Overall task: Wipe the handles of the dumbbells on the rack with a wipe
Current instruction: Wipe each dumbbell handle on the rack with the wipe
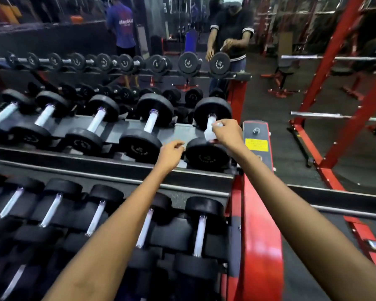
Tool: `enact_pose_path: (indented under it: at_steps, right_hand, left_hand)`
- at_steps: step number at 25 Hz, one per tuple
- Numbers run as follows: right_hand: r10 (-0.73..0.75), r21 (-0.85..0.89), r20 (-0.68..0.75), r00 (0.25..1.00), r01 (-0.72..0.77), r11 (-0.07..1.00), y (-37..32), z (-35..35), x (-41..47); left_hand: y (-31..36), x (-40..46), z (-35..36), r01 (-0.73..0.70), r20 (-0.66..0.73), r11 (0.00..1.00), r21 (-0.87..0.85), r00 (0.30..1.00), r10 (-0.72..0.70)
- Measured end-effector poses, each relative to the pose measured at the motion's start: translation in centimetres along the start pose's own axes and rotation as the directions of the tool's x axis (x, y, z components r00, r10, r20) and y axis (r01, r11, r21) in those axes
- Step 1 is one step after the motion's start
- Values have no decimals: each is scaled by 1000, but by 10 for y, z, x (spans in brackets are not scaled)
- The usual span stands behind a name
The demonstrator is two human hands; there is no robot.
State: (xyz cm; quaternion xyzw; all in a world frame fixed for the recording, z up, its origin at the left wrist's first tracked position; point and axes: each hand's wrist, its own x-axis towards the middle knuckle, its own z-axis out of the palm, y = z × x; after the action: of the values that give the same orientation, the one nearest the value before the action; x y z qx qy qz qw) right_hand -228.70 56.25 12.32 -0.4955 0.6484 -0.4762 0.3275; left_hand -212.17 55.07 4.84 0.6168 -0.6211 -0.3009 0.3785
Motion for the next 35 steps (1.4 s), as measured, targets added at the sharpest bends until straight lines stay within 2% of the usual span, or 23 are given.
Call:
enact_pose_path:
  at_steps: [5,8,11,13,16,20,21,22,24,26,27,29,32,35]
  right_hand:
    - [129,195,209,969,-171,966,41,13,-67]
    - [229,93,190,955,-250,964,91,29,-96]
    - [413,-6,148,898,-417,909,148,47,-120]
    - [469,-67,89,879,-464,883,192,57,-133]
    - [553,-134,-6,833,-549,825,259,68,-148]
    - [655,-132,-140,743,-669,731,337,90,-157]
    - [663,-142,-136,736,-677,723,352,95,-154]
    - [661,-182,-78,746,-663,726,367,100,-148]
    - [650,-339,177,739,-574,746,389,109,-129]
    - [650,-376,440,619,-530,760,398,112,-116]
    - [643,-383,504,577,-518,765,400,109,-115]
    - [630,-397,519,578,-490,776,407,102,-119]
    - [597,-363,511,618,-474,802,411,103,-126]
    - [664,-330,505,551,-588,738,405,116,-120]
  left_hand:
    - [-54,-78,13,99,-32,991,-90,994,-102]
    - [-95,-114,27,203,-36,979,-29,978,-204]
    - [-147,-141,51,305,18,951,58,952,-307]
    - [-183,-152,69,336,63,934,120,936,-345]
    - [-231,-159,92,247,149,952,180,950,-275]
    - [-296,-140,124,75,273,954,291,949,-158]
    - [-309,-132,133,28,293,951,308,948,-123]
    - [-318,-122,141,-30,309,944,329,948,-77]
    - [-333,-102,158,-168,344,907,385,939,28]
    - [-347,-86,176,-304,409,841,447,906,110]
    - [-355,-80,183,-357,440,803,477,888,133]
    - [-371,-74,194,-439,484,721,536,860,164]
    - [-387,-75,202,-482,452,653,583,861,232]
    - [-393,-78,206,-491,390,651,579,868,308]
